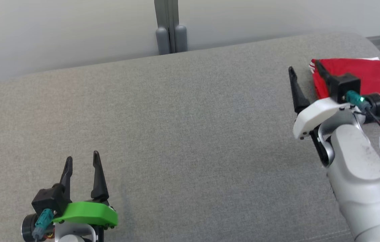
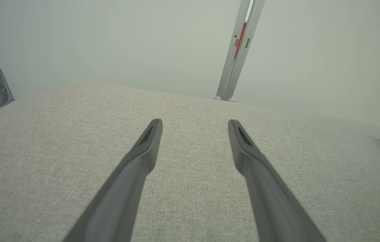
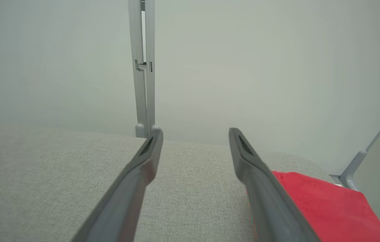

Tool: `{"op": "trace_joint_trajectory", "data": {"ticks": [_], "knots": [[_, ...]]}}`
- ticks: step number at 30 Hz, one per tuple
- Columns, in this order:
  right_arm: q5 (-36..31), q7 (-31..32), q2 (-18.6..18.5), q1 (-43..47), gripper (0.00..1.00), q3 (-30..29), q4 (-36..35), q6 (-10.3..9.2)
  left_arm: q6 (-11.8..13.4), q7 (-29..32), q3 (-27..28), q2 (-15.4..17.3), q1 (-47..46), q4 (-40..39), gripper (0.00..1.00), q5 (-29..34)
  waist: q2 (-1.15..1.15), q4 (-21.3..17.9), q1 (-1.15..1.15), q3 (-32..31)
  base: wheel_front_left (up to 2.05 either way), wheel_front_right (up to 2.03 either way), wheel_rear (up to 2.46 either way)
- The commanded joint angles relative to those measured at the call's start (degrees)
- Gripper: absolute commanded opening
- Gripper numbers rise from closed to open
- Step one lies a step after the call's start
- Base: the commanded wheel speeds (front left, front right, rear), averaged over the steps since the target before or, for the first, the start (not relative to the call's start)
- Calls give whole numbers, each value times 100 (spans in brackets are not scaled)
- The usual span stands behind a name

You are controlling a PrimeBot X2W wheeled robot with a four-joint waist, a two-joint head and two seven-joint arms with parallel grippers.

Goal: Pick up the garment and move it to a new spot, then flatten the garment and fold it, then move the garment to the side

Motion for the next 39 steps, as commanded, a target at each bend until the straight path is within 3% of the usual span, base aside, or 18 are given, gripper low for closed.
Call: {"op": "trace_joint_trajectory", "data": {"ticks": [1,9,15,20,39], "knots": [[40,-31,39,281,100,23,-198,-12,48,-16,31,-21,114,20,100,38,0,81,0,-277,0,0,0],[169,-53,496,1786,100,164,-1387,-12,139,-16,61,-57,415,28,100,267,0,189,0,-410,0,0,0],[389,-56,554,2660,100,234,-2165,-12,252,-17,82,-74,688,26,100,465,0,296,0,-447,0,0,0],[614,-54,553,3113,100,175,-2735,-12,171,-17,16,-84,778,-27,100,494,0,367,0,-451,0,0,0],[723,-53,554,3402,100,-30,-2926,-11,148,-17,57,-100,780,-150,100,533,0,396,0,-442,0,0,0]]}}
